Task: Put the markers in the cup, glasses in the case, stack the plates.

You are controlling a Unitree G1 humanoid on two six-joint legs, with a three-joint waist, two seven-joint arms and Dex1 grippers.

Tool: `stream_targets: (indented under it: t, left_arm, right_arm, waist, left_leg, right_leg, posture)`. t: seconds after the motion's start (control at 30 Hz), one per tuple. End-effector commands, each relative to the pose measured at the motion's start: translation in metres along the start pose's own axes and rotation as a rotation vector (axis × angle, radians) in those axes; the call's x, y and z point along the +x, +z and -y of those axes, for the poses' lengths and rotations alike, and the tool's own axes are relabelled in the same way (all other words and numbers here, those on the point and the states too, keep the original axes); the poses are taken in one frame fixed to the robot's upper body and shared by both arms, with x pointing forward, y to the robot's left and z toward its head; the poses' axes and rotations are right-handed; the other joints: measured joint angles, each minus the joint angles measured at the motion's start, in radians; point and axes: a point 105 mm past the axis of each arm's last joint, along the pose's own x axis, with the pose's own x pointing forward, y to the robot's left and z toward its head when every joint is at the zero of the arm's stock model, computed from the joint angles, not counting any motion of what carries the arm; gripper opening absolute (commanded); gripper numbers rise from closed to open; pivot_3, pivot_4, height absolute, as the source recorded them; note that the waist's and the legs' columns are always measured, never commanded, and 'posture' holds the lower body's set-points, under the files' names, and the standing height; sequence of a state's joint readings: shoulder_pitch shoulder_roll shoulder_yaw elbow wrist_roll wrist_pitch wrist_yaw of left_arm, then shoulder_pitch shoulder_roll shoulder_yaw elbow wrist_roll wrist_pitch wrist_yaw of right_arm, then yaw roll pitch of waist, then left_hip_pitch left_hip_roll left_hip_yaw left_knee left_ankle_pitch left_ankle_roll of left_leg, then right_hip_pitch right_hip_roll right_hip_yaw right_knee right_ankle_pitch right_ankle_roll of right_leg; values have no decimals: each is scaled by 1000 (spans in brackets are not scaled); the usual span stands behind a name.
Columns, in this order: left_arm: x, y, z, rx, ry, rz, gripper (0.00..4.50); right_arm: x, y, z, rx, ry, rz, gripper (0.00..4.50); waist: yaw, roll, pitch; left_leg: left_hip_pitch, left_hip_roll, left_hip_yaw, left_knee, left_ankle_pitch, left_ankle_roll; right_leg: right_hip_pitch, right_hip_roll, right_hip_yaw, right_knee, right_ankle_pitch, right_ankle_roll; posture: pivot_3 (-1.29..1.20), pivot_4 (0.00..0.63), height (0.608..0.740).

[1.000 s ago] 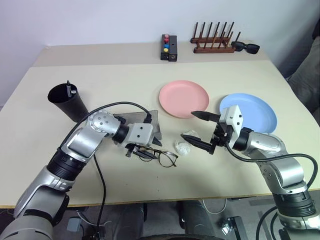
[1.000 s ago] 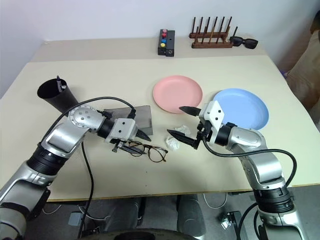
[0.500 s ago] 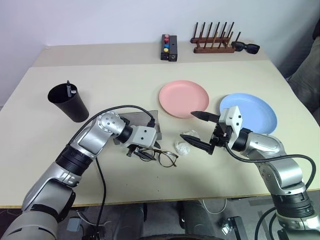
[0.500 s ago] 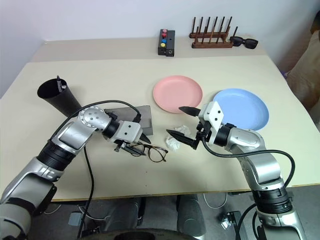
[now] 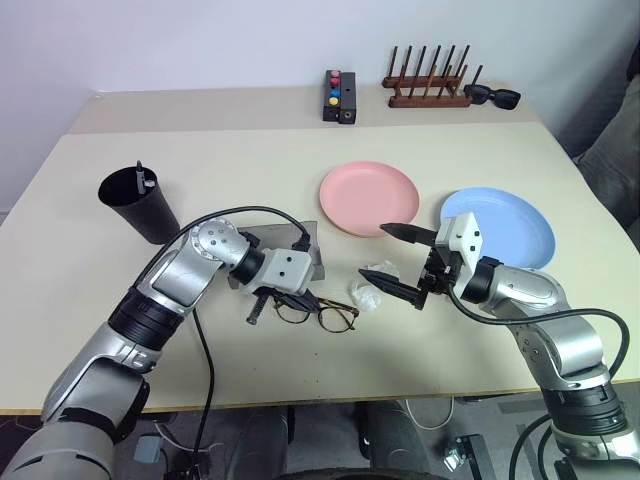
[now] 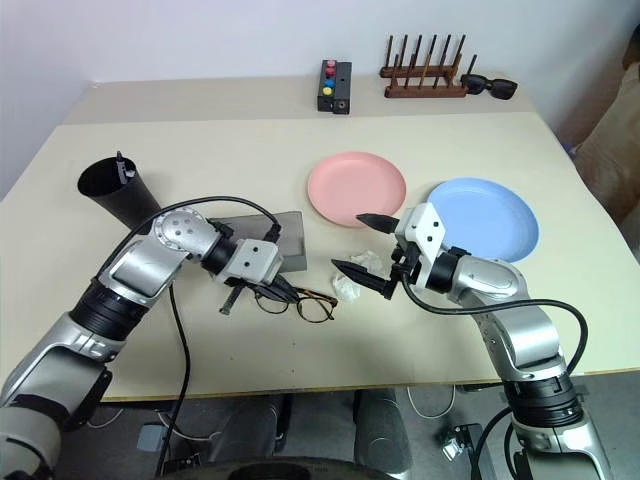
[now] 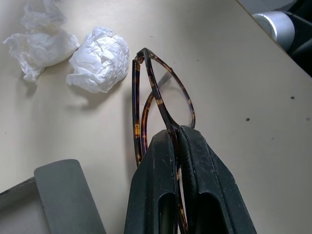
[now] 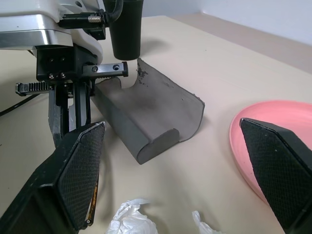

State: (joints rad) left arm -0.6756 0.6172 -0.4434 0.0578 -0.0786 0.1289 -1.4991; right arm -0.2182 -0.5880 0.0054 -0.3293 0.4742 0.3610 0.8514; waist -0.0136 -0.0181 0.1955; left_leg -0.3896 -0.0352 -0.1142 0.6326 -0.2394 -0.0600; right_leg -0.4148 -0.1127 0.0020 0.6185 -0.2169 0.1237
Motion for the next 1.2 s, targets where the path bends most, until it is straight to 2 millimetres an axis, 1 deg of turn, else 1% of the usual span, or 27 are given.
stream_targets:
  t: [0.03,0.17,0.27,0.43,0.57,0.63,0.73,0.83,0.93,1.1,1.13,1.2]
  left_arm:
    - [-8,10,1,-16,20,59,33]
    - [-27,21,3,-42,45,130,33]
    - [-38,24,2,-59,78,151,33]
    - [-62,24,-1,-67,166,145,33]
    - [-83,16,-9,-80,254,105,33]
    - [-90,11,-13,-87,289,87,33]
    - [-102,-5,-21,-116,347,28,33]
    - [-107,-22,-25,-152,373,-18,33]
    - [-107,-28,-28,-172,374,-18,33]
    - [-100,-38,-31,-179,351,-42,33]
    - [-99,-38,-32,-178,348,-37,33]
    - [-100,-29,-35,-176,344,10,33]
  right_arm:
    - [1,14,0,-51,1,33,4500]
    - [-1,14,5,-62,-17,28,4500]
    - [-2,13,7,-66,-23,25,4500]
    - [-5,10,11,-69,-34,7,4500]
    - [-9,6,11,-56,-21,-11,4500]
    - [-11,3,10,-51,-7,-24,4500]
    - [-12,-2,6,-52,17,-50,4500]
    - [-9,-2,3,-50,23,-41,4500]
    - [-8,-1,2,-48,24,-36,4500]
    - [-7,-1,0,-44,25,-31,4500]
    - [-7,-1,0,-44,25,-30,4500]
    - [-7,-1,-1,-42,23,-29,4500]
  waist:
    - [0,0,0]
    - [-2,0,0]
    - [-3,0,0]
    - [-2,0,0]
    - [-2,0,0]
    - [-2,0,0]
    - [0,0,0]
    - [0,0,0]
    - [-3,0,0]
    - [2,0,0]
    - [2,0,0]
    - [1,0,0]
  left_leg:
    - [0,0,0,0,0,0]
    - [0,0,0,0,0,0]
    - [0,0,0,0,0,0]
    - [-1,0,0,0,0,0]
    - [-1,0,0,0,0,0]
    - [-1,0,0,0,0,0]
    - [-1,0,0,0,0,0]
    - [-1,0,0,0,0,0]
    - [-1,0,0,0,0,0]
    - [-1,0,0,0,0,0]
    - [-1,0,0,0,0,0]
    - [-1,0,0,0,0,0]
  right_leg:
    - [0,0,0,0,0,0]
    - [-1,0,0,0,0,0]
    - [-1,0,0,0,0,0]
    - [-1,0,0,0,0,0]
    - [-1,0,0,0,0,0]
    - [-1,0,0,0,0,0]
    - [-1,0,0,0,0,0]
    - [-1,0,0,0,0,0]
    - [-1,0,0,0,0,0]
    - [-1,0,0,0,0,0]
    - [-1,0,0,0,0,0]
    - [-1,0,0,0,0,0]
  posture:
    - [0,150,734]
    - [0,150,734]
    - [0,150,734]
    - [0,150,734]
    - [0,150,734]
    - [0,150,734]
    - [0,150,734]
    - [0,150,734]
    - [0,150,734]
    - [0,150,734]
    - [0,150,734]
    - [0,150,734]
